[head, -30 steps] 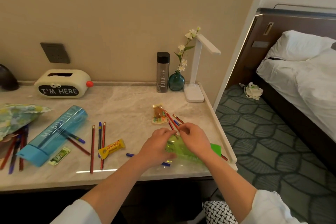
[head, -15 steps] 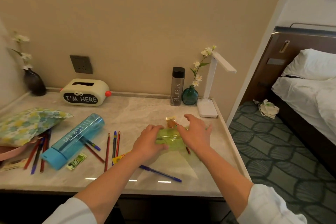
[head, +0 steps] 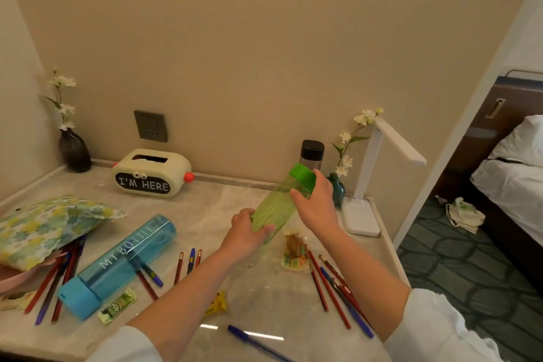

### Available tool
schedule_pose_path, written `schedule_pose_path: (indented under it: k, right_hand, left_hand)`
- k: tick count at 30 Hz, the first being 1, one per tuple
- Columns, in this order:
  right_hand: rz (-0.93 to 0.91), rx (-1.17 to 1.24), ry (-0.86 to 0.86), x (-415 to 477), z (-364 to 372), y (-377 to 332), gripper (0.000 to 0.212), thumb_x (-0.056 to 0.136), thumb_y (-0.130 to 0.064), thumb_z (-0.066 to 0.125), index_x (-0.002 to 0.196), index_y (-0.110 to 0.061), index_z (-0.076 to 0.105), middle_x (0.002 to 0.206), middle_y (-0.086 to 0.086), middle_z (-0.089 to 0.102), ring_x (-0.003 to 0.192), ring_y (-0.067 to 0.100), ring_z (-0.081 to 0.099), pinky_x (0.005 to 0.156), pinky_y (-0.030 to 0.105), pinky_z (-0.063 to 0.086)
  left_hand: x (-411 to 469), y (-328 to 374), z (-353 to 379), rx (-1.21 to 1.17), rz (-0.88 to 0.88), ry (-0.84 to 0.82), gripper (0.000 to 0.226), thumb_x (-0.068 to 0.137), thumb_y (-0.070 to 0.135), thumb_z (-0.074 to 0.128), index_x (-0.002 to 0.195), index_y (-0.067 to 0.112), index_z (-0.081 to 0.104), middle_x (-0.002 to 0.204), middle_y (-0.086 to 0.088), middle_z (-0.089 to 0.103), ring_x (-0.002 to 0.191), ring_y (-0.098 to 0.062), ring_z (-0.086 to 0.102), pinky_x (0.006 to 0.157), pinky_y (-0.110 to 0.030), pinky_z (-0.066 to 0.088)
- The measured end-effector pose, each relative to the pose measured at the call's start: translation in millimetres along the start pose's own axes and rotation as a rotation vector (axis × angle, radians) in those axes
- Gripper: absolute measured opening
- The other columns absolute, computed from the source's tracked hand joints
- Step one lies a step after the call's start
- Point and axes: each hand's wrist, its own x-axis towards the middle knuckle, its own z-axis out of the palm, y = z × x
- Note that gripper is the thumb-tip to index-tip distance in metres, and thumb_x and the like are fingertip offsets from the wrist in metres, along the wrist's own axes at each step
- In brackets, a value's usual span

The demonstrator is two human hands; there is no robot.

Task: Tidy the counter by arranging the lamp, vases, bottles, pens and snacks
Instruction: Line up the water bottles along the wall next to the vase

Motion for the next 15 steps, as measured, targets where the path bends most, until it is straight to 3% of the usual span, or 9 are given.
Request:
schedule_pose_path:
  k: [6,9,15]
  right_hand:
    - [-0.100,-0.166,-0.012,44,-4,-7,0.054,0.092,-0.023,0.057,0.143,-0.023,0.039,0.143,0.002,0.039,0.116,0.020,0.054,0.092,0.036,0.045]
    - [-0.182,-0.265,-0.027,63,-6,-15,0.048,0.091,-0.020,0.057,0.138,-0.025,0.047,0.138,0.001,0.046,0.113,0.021,0.056,0.090,0.039,0.050]
    - [-0.279,-0.416,0.013,98,-7,-32,0.037,0.089,-0.021,0.061,0.125,-0.029,0.062,0.123,-0.002,0.059,0.112,0.019,0.053,0.086,0.036,0.050]
  left_hand:
    - [32,4,-1,-0.061,0.017,0.028,0.065,0.084,0.043,0.068,0.135,0.016,0.038,0.129,-0.006,0.046,0.105,-0.018,0.051,0.086,-0.033,0.048]
    - [48,8,-4,-0.048,0.008,0.019,0.063,0.083,0.044,0.069,0.133,0.017,0.041,0.125,-0.003,0.052,0.101,-0.018,0.054,0.081,-0.032,0.047]
    - [79,23,-5,-0.026,0.029,-0.024,0.056,0.084,0.036,0.071,0.131,0.015,0.050,0.118,0.002,0.057,0.114,-0.021,0.056,0.084,-0.026,0.042]
